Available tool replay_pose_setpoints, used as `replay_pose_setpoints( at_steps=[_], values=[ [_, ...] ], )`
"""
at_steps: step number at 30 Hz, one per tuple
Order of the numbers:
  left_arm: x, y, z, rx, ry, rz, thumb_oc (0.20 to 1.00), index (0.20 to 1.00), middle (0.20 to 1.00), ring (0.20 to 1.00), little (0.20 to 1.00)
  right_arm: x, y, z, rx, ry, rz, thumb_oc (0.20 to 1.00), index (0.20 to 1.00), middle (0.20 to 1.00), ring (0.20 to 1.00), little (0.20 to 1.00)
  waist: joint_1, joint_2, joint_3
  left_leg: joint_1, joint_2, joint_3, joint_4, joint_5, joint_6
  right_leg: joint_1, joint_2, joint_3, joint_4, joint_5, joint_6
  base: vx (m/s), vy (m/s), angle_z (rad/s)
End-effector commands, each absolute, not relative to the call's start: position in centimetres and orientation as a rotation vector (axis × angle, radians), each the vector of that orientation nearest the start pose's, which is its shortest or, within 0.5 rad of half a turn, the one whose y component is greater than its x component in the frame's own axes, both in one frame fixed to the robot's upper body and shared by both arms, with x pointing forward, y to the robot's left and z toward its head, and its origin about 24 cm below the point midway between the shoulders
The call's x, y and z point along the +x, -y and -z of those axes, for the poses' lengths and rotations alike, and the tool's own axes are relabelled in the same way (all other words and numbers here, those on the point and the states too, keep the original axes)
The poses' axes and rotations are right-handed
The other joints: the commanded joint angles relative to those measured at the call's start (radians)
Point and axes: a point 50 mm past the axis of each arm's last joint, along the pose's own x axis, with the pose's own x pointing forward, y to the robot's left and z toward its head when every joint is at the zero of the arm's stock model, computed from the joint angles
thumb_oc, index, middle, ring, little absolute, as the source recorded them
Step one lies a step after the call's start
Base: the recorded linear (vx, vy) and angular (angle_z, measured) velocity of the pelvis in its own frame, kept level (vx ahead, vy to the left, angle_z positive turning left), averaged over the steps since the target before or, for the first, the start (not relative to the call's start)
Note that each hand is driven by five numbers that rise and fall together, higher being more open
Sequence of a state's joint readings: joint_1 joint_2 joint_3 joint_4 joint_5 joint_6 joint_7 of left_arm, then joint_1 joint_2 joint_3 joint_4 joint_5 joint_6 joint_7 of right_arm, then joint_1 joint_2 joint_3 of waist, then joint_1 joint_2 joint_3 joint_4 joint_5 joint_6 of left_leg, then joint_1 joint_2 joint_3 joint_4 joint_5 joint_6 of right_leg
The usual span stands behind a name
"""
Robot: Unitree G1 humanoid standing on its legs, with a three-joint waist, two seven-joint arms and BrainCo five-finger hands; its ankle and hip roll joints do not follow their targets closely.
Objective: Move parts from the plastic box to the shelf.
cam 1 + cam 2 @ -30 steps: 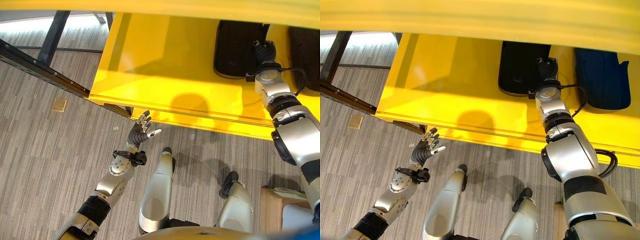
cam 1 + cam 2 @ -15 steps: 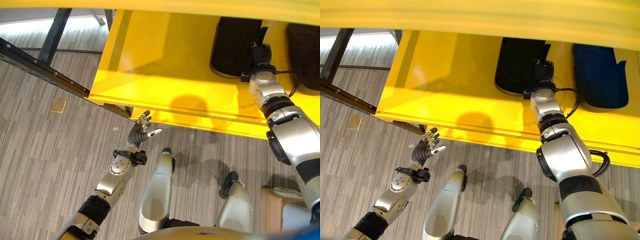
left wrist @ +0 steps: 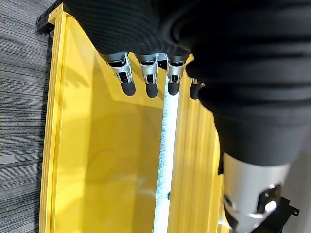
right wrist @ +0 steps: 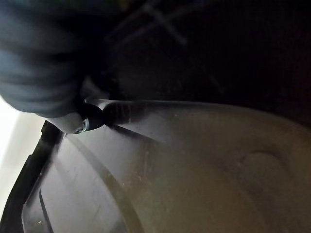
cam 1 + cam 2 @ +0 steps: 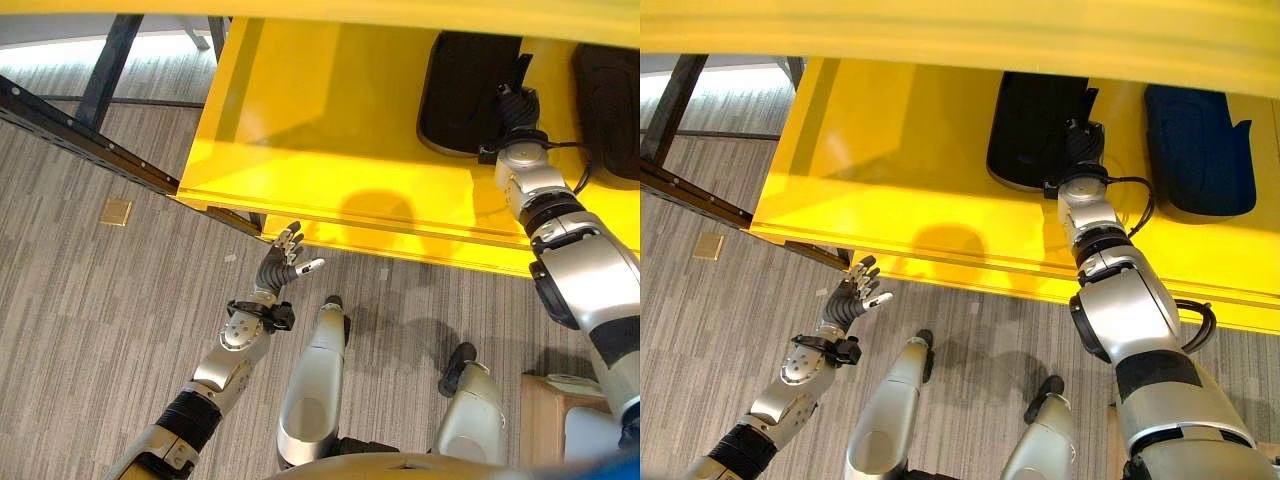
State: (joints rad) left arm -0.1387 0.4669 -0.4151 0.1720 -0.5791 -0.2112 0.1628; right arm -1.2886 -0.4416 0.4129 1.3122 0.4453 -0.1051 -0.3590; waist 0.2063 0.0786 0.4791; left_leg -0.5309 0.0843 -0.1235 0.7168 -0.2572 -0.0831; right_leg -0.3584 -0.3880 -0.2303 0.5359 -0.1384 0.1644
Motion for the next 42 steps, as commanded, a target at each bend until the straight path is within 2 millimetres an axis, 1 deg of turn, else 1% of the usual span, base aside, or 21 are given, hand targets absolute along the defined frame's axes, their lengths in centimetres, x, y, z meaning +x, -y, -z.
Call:
replay_pose_setpoints(
  at_steps=[1,7,13,19,22,23,24,25,28,33,34,38,42],
  values=[
    [27.1,-16.3,-6.4,-0.096,0.117,0.166,1.000,1.000,1.000,1.000,1.000,42.6,20.3,-24.5,-0.284,0.209,0.377,0.200,0.200,0.200,0.200,0.200,0.023,-0.009,0.022,-0.007,0.044,-0.016,-0.028,0.047,0.005,-0.027,-0.016,0.040,0.175,-0.067,-0.036,0.00,0.000,0.00],
    [27.0,-16.5,-6.4,-0.095,0.120,0.161,1.000,1.000,1.000,1.000,1.000,42.5,21.1,-24.9,-0.338,0.217,0.396,0.200,0.200,0.200,0.200,0.200,0.019,-0.015,0.026,-0.007,0.048,-0.018,-0.029,0.049,0.003,-0.028,-0.015,0.042,0.174,-0.064,-0.036,0.00,0.000,0.00],
    [27.0,-16.6,-6.5,-0.090,0.124,0.152,1.000,1.000,1.000,1.000,1.000,42.4,21.6,-25.3,-0.353,0.229,0.410,0.200,0.200,0.200,0.200,0.200,0.012,-0.021,0.028,-0.003,0.052,-0.015,-0.029,0.048,0.001,-0.030,-0.012,0.045,0.176,-0.063,-0.036,0.00,0.000,0.00],
    [26.9,-16.8,-6.4,-0.089,0.121,0.147,1.000,1.000,1.000,1.000,1.000,42.3,21.9,-25.6,-0.320,0.237,0.426,0.200,0.200,0.200,0.200,0.200,0.007,-0.025,0.029,-0.004,0.056,-0.013,-0.028,0.046,0.000,-0.035,-0.008,0.049,0.176,-0.065,-0.038,0.00,0.000,0.00],
    [26.9,-16.8,-6.4,-0.089,0.120,0.148,1.000,1.000,1.000,1.000,1.000,42.3,22.1,-25.4,-0.291,0.227,0.435,0.200,0.200,0.200,0.200,0.200,0.008,-0.024,0.030,-0.004,0.057,-0.014,-0.027,0.046,0.000,-0.036,-0.007,0.049,0.179,-0.066,-0.038,0.00,0.000,0.00],
    [26.9,-16.8,-6.3,-0.089,0.115,0.147,1.000,1.000,1.000,1.000,1.000,42.3,22.0,-25.2,-0.285,0.219,0.441,0.881,0.881,0.881,0.881,0.881,0.008,-0.024,0.030,-0.004,0.058,-0.013,-0.029,0.048,0.000,-0.036,-0.006,0.049,0.179,-0.065,-0.037,0.00,0.000,0.00],
    [26.9,-16.8,-6.3,-0.089,0.115,0.147,1.000,1.000,1.000,1.000,1.000,42.3,22.0,-25.2,-0.284,0.219,0.441,0.881,0.881,0.881,0.881,0.881,0.008,-0.024,0.030,-0.004,0.058,-0.013,-0.029,0.048,0.000,-0.036,-0.006,0.049,0.179,-0.065,-0.037,0.00,0.000,0.00],
    [27.0,-16.7,-6.4,-0.089,0.116,0.147,1.000,1.000,1.000,1.000,1.000,42.3,21.9,-25.2,-0.287,0.216,0.434,1.000,1.000,1.000,1.000,1.000,0.009,-0.025,0.030,-0.004,0.058,-0.014,-0.031,0.048,0.000,-0.036,-0.007,0.047,0.178,-0.065,-0.037,0.00,0.000,0.00],
    [27.1,-16.8,-6.5,-0.087,0.122,0.144,1.000,1.000,1.000,1.000,1.000,42.4,21.1,-25.7,-0.326,0.236,0.414,1.000,1.000,1.000,1.000,1.000,0.006,-0.028,0.031,-0.005,0.057,-0.014,-0.032,0.049,0.000,-0.035,-0.007,0.046,0.178,-0.064,-0.037,0.00,0.000,0.00],
    [27.1,-16.9,-6.5,-0.087,0.124,0.140,1.000,1.000,1.000,1.000,1.000,42.6,20.1,-26.0,-0.328,0.255,0.387,1.000,1.000,1.000,1.000,1.000,0.002,-0.034,0.032,-0.006,0.057,-0.013,-0.033,0.052,0.000,-0.036,-0.006,0.047,0.177,-0.060,-0.037,0.00,0.000,0.00],
    [27.1,-16.9,-6.5,-0.087,0.124,0.140,1.000,1.000,1.000,1.000,1.000,42.6,20.1,-26.0,-0.328,0.255,0.387,1.000,1.000,1.000,1.000,1.000,0.001,-0.034,0.032,-0.006,0.057,-0.013,-0.033,0.052,0.000,-0.036,-0.006,0.047,0.177,-0.060,-0.037,0.00,0.000,0.00],
    [27.1,-17.1,-6.5,-0.082,0.123,0.135,1.000,1.000,1.000,1.000,1.000,42.7,19.0,-26.1,-0.329,0.268,0.357,1.000,1.000,1.000,1.000,1.000,-0.001,-0.038,0.034,-0.003,0.059,-0.013,-0.038,0.056,-0.001,-0.035,-0.003,0.048,0.172,-0.057,-0.039,0.00,0.000,0.00],
    [27.1,-17.2,-6.5,-0.082,0.123,0.131,1.000,1.000,1.000,1.000,1.000,42.7,18.7,-25.7,-0.305,0.262,0.354,1.000,1.000,1.000,1.000,1.000,-0.001,-0.042,0.034,-0.002,0.061,-0.012,-0.035,0.054,-0.001,-0.032,-0.002,0.045,0.172,-0.056,-0.039,0.00,0.000,0.00]
  ],
)
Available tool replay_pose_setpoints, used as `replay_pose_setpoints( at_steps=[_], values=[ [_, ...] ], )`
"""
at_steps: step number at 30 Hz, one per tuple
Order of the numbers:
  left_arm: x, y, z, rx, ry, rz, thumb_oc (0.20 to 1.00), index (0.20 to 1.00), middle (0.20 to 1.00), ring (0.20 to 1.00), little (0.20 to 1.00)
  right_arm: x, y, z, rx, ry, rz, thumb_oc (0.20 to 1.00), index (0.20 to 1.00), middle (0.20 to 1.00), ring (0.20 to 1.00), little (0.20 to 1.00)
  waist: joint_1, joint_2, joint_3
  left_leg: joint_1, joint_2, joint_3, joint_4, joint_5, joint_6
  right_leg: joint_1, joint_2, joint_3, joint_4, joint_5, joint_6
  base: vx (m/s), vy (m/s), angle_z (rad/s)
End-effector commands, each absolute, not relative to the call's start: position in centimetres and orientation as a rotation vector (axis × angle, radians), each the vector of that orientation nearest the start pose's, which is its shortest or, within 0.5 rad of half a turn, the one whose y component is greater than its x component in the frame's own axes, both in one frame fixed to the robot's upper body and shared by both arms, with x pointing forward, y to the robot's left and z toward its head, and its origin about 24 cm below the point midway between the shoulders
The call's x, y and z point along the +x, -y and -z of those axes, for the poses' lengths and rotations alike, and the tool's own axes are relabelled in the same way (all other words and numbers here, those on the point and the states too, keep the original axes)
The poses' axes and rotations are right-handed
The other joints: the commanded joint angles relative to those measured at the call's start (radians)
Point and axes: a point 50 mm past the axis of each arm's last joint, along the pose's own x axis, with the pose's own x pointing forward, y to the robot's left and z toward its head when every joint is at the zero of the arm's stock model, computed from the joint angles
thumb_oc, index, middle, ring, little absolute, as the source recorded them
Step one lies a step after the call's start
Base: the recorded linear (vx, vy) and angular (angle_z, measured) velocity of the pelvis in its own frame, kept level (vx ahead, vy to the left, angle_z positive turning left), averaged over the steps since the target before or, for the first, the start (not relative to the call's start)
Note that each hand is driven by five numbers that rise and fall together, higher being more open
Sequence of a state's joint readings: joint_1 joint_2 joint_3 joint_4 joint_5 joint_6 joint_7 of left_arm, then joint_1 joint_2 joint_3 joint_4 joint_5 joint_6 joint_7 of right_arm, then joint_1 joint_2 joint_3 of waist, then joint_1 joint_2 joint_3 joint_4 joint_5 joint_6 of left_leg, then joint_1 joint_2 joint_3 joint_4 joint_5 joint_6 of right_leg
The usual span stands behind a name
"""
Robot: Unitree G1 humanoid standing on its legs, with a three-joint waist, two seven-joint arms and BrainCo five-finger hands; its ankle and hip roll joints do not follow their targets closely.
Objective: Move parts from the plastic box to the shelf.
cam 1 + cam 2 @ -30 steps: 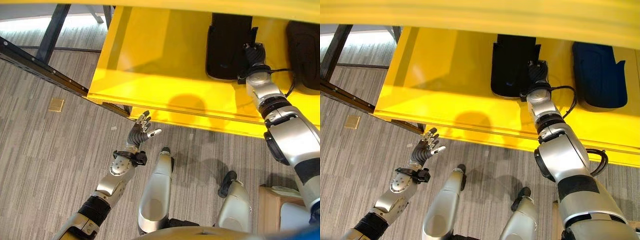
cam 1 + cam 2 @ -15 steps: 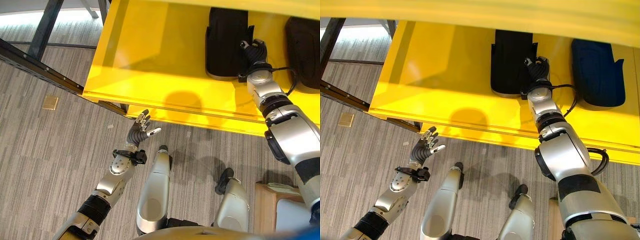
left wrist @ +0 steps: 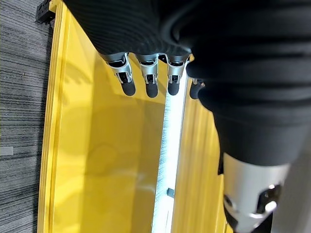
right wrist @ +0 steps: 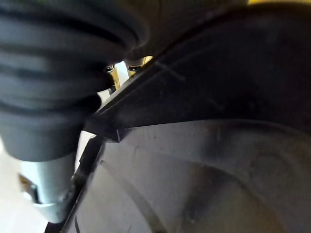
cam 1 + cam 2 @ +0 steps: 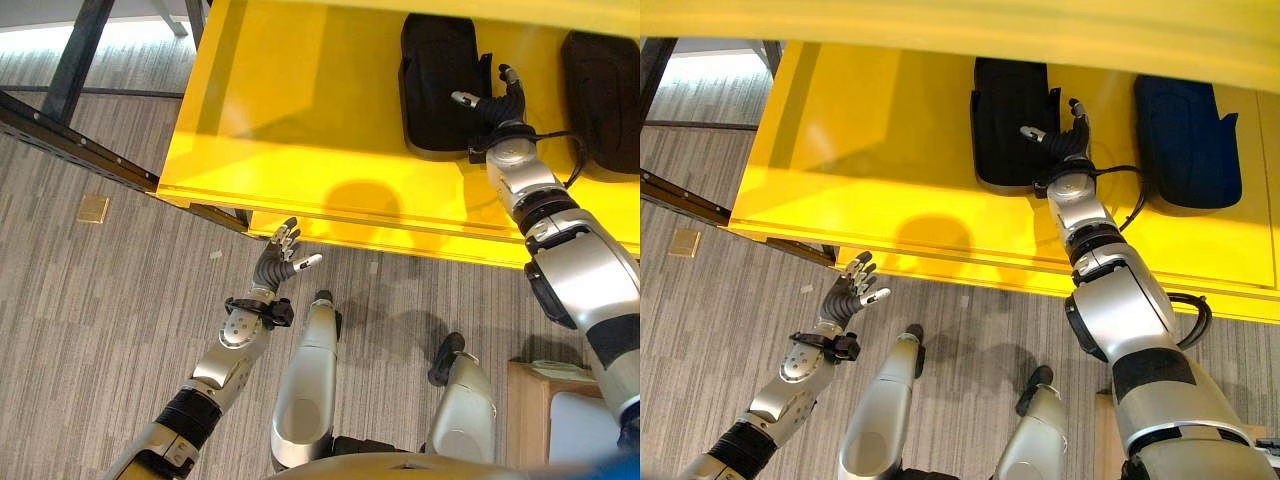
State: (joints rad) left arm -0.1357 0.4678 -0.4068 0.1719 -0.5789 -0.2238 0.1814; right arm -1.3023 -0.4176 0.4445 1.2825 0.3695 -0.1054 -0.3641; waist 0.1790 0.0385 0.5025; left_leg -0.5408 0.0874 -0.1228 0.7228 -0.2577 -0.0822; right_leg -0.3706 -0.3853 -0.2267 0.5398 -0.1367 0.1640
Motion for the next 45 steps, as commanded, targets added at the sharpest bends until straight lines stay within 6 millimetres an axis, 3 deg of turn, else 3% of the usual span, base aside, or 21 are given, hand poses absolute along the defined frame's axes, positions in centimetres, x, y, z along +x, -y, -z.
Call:
replay_pose_setpoints(
  at_steps=[1,18,45],
  values=[
    [27.1,-17.2,-6.5,-0.082,0.123,0.131,1.000,1.000,1.000,1.000,1.000,42.7,18.7,-25.6,-0.297,0.260,0.356,1.000,1.000,1.000,1.000,1.000,0.026,-0.003,0.011,0.009,0.059,-0.014,-0.041,0.054,-0.002,-0.019,-0.005,0.042,0.168,-0.057,-0.038,0.00,0.000,0.00],
    [27.2,-17.2,-6.3,-0.088,0.112,0.123,1.000,1.000,1.000,1.000,1.000,42.6,18.6,-22.1,-0.175,0.172,0.363,1.000,1.000,1.000,1.000,1.000,0.024,-0.020,-0.001,0.039,0.065,-0.011,-0.052,0.050,-0.001,0.020,-0.003,0.036,0.140,-0.045,-0.031,0.00,0.000,0.00],
    [27.1,-17.4,-5.9,-0.090,0.093,0.115,1.000,1.000,1.000,1.000,1.000,42.7,17.2,-21.1,-0.141,0.148,0.330,1.000,1.000,1.000,1.000,1.000,0.025,-0.027,-0.004,0.049,0.064,-0.008,-0.047,0.046,0.001,0.035,-0.002,0.042,0.134,-0.043,-0.030,0.00,0.000,0.00]
  ],
)
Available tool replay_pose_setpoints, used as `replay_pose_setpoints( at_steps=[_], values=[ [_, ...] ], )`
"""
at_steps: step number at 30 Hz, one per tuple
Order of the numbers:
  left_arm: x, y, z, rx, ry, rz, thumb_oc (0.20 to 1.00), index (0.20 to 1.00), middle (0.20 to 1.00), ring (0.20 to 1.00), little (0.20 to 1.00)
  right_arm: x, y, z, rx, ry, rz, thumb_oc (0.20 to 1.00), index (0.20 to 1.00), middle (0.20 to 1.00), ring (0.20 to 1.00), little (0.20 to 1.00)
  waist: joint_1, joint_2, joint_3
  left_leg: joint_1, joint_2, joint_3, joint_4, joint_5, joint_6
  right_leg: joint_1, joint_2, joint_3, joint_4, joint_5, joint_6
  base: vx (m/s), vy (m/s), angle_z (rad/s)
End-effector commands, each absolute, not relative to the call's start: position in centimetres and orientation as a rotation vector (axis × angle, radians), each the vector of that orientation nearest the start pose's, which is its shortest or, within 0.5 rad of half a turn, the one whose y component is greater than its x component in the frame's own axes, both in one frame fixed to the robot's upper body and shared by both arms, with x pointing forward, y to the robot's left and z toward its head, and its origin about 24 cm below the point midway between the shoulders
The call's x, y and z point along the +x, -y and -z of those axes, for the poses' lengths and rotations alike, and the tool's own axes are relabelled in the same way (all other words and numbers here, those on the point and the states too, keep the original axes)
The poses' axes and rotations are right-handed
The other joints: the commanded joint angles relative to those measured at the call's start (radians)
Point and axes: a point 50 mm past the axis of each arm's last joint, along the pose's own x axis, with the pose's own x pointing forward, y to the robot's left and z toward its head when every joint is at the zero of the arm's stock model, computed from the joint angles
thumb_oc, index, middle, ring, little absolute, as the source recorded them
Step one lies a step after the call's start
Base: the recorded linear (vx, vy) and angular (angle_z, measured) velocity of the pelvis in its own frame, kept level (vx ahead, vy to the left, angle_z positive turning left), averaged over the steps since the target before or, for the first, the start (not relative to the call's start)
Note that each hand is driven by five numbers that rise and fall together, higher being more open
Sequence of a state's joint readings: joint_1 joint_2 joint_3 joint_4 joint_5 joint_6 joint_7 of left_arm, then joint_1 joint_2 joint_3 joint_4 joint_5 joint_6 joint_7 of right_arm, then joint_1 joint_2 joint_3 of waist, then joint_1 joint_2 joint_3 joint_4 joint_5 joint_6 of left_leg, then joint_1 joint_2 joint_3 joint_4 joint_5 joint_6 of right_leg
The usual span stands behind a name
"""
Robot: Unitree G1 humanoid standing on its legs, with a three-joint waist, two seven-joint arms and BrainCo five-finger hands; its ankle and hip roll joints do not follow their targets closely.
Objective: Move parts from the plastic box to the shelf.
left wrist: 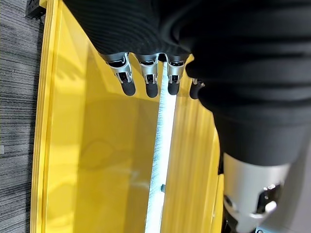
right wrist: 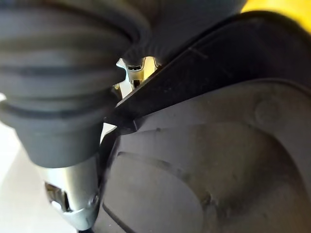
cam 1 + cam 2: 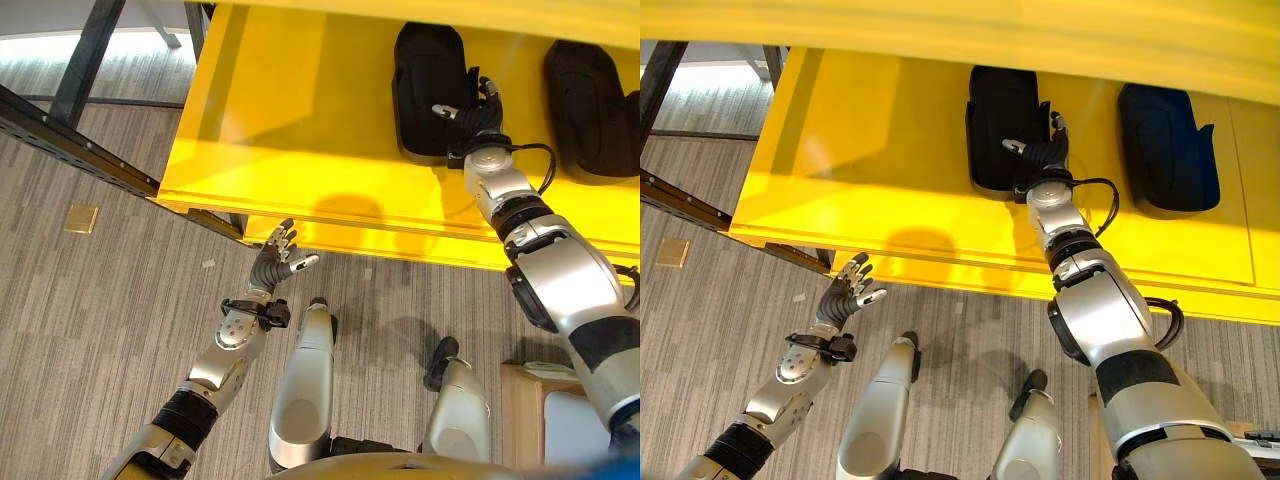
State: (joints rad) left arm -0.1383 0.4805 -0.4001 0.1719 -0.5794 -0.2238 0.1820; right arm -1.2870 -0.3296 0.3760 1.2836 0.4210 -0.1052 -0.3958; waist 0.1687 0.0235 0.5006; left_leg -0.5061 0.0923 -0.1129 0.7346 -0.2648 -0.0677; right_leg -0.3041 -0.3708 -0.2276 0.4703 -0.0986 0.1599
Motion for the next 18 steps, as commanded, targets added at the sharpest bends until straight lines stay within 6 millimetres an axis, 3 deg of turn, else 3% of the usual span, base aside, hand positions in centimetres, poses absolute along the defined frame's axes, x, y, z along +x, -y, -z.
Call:
replay_pose_setpoints(
  at_steps=[1,18],
  values=[
    [27.11,-17.36,-5.90,-0.089,0.093,0.116,1.000,1.000,1.000,1.000,1.000,42.72,17.12,-21.04,-0.143,0.146,0.327,1.000,1.000,1.000,1.000,1.000,0.035,-0.012,-0.002,0.013,0.059,-0.018,-0.058,0.053,-0.014,-0.032,-0.017,0.043,0.203,-0.080,-0.026,0.00,0.000,0.00],
    [27.02,-17.55,-5.89,-0.089,0.094,0.108,1.000,1.000,1.000,1.000,1.000,42.77,16.63,-21.11,-0.121,0.146,0.320,1.000,1.000,1.000,1.000,1.000,0.039,-0.008,0.000,0.007,0.055,-0.019,-0.055,0.055,-0.012,-0.037,-0.016,0.044,0.201,-0.074,-0.025,0.00,0.000,0.00]
  ],
)
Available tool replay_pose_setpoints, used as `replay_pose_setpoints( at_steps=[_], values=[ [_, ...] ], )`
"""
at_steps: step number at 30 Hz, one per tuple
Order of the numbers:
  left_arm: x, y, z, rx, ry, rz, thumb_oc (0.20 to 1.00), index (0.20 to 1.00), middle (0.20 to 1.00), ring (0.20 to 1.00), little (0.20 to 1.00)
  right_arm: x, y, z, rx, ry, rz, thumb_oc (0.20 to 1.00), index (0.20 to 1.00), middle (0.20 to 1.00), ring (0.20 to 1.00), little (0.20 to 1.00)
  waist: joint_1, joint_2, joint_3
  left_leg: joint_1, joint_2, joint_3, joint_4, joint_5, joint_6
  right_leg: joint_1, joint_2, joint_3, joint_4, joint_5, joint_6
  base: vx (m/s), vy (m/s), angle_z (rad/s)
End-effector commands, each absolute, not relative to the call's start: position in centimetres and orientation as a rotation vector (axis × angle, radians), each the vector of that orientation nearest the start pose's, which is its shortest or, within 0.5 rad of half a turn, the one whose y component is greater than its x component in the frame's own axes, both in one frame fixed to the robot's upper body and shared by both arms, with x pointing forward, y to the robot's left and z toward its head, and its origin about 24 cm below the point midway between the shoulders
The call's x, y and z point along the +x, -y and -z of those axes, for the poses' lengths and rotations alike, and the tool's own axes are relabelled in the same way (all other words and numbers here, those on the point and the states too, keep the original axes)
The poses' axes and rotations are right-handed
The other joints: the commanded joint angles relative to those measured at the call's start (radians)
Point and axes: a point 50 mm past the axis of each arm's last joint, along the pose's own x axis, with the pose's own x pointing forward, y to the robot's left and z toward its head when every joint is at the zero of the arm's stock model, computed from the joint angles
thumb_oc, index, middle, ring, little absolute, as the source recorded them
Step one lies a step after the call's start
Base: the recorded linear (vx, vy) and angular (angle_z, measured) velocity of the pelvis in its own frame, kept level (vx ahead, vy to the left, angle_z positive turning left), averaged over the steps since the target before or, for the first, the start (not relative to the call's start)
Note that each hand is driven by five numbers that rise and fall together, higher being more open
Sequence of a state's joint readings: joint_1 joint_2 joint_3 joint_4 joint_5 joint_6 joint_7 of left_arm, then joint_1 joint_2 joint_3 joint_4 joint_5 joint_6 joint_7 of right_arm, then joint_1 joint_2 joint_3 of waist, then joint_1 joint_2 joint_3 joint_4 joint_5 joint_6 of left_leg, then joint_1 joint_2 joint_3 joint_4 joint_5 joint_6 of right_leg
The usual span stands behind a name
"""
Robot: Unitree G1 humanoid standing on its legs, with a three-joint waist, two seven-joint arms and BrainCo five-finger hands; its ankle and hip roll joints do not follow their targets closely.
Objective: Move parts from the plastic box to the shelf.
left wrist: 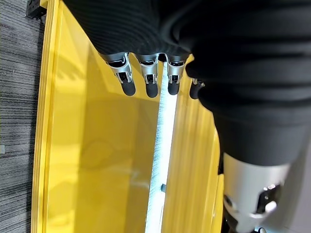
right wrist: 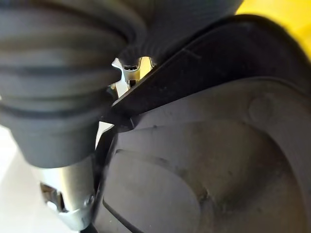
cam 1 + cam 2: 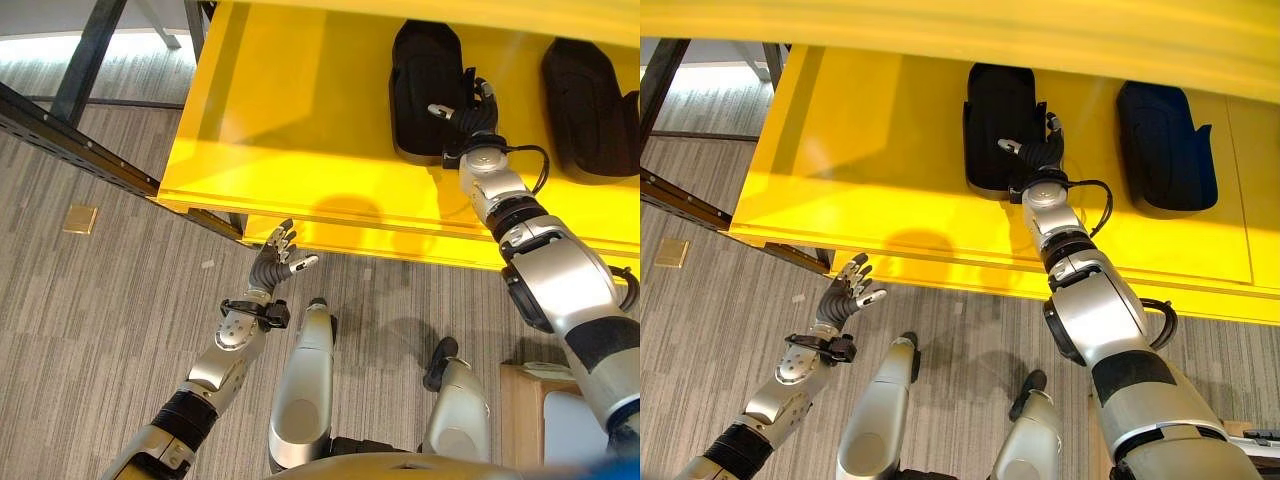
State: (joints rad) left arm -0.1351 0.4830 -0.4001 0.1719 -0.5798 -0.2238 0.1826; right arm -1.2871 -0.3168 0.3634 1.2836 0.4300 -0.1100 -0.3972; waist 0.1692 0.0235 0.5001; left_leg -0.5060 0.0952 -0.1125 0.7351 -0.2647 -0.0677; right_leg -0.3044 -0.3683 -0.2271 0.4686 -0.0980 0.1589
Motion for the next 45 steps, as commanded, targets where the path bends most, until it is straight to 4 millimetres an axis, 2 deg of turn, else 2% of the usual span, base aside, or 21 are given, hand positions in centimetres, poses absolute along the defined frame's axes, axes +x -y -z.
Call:
replay_pose_setpoints(
  at_steps=[1,20,24,29,33,35,36,38,42,43,45],
  values=[
    [27.0,-17.6,-5.9,-0.088,0.093,0.108,1.000,1.000,1.000,1.000,1.000,42.8,16.7,-21.2,-0.124,0.149,0.324,1.000,1.000,1.000,1.000,1.000,0.039,-0.008,0.000,0.007,0.053,-0.019,-0.056,0.055,-0.012,-0.036,-0.018,0.044,0.203,-0.076,-0.024,0.00,0.000,0.00],
    [26.8,-18.2,-5.5,-0.081,0.084,0.072,1.000,1.000,1.000,1.000,1.000,41.8,19.5,-20.4,-0.112,0.219,0.355,1.000,1.000,1.000,1.000,1.000,0.004,-0.028,0.004,0.031,0.074,-0.012,-0.074,0.063,-0.024,-0.035,-0.007,0.059,0.205,-0.078,-0.027,0.00,-0.002,0.00],
    [26.6,-18.4,-5.5,-0.087,0.089,0.059,1.000,1.000,1.000,1.000,1.000,40.9,18.9,-20.9,-0.090,0.312,0.306,1.000,1.000,1.000,1.000,1.000,-0.015,-0.035,0.001,0.045,0.085,-0.008,-0.085,0.068,-0.030,-0.033,-0.004,0.063,0.205,-0.080,-0.028,0.00,-0.014,-0.06],
    [26.5,-18.6,-5.5,-0.085,0.091,0.049,1.000,1.000,1.000,1.000,1.000,39.9,18.3,-20.5,-0.048,0.373,0.254,1.000,1.000,1.000,1.000,1.000,-0.031,-0.043,-0.004,0.059,0.093,-0.005,-0.101,0.074,-0.035,-0.026,0.000,0.063,0.200,-0.081,-0.031,0.00,-0.027,-0.09],
    [26.5,-18.6,-5.6,-0.093,0.096,0.045,1.000,1.000,1.000,1.000,1.000,38.6,17.8,-19.1,0.003,0.398,0.208,1.000,1.000,1.000,1.000,1.000,-0.044,-0.048,-0.011,0.076,0.101,-0.004,-0.120,0.086,-0.042,-0.014,0.003,0.059,0.193,-0.083,-0.031,0.00,-0.039,-0.07],
    [26.4,-18.7,-5.4,-0.091,0.089,0.034,1.000,1.000,1.000,1.000,1.000,37.4,17.1,-18.0,0.018,0.410,0.161,1.000,1.000,1.000,1.000,1.000,-0.052,-0.054,-0.021,0.094,0.107,-0.002,-0.144,0.096,-0.048,-0.002,0.007,0.055,0.184,-0.084,-0.032,0.01,-0.069,-0.04],
    [26.4,-18.8,-5.1,-0.091,0.075,0.030,1.000,1.000,1.000,1.000,1.000,36.7,17.0,-16.7,0.030,0.391,0.136,1.000,1.000,1.000,1.000,1.000,-0.054,-0.055,-0.030,0.114,0.112,-0.003,-0.178,0.113,-0.053,0.013,0.012,0.049,0.170,-0.083,-0.033,0.01,-0.050,-0.04],
    [26.3,-18.9,-4.9,-0.088,0.068,0.029,1.000,1.000,1.000,1.000,1.000,36.4,17.0,-16.2,0.036,0.385,0.127,1.000,1.000,1.000,1.000,1.000,-0.058,-0.056,-0.039,0.124,0.114,-0.005,-0.203,0.127,-0.055,0.023,0.015,0.040,0.153,-0.075,-0.033,0.03,-0.059,-0.03],
    [26.1,-19.3,-4.3,-0.070,0.049,0.021,1.000,1.000,1.000,1.000,1.000,33.8,15.9,-12.8,0.103,0.337,0.027,1.000,1.000,1.000,1.000,1.000,-0.082,-0.056,-0.083,0.195,0.136,0.014,-0.346,0.204,-0.067,0.074,0.040,0.016,0.054,-0.044,-0.027,0.08,-0.068,0.01],
    [25.9,-19.5,-3.9,-0.069,0.036,0.011,1.000,1.000,1.000,1.000,1.000,32.5,15.7,-11.3,0.129,0.308,-0.005,1.000,1.000,1.000,1.000,1.000,-0.099,-0.054,-0.110,0.232,0.146,0.021,-0.420,0.242,-0.071,0.092,0.053,0.007,0.015,-0.036,-0.023,0.10,-0.044,-0.10],
    [25.7,-19.7,-3.8,-0.067,0.033,0.007,1.000,1.000,1.000,1.000,1.000,31.9,15.9,-10.8,0.136,0.299,-0.019,1.000,1.000,1.000,1.000,1.000,-0.106,-0.053,-0.124,0.259,0.150,0.029,-0.461,0.261,-0.073,0.107,0.060,0.001,-0.008,-0.030,-0.023,0.12,-0.050,-0.04]
  ],
)
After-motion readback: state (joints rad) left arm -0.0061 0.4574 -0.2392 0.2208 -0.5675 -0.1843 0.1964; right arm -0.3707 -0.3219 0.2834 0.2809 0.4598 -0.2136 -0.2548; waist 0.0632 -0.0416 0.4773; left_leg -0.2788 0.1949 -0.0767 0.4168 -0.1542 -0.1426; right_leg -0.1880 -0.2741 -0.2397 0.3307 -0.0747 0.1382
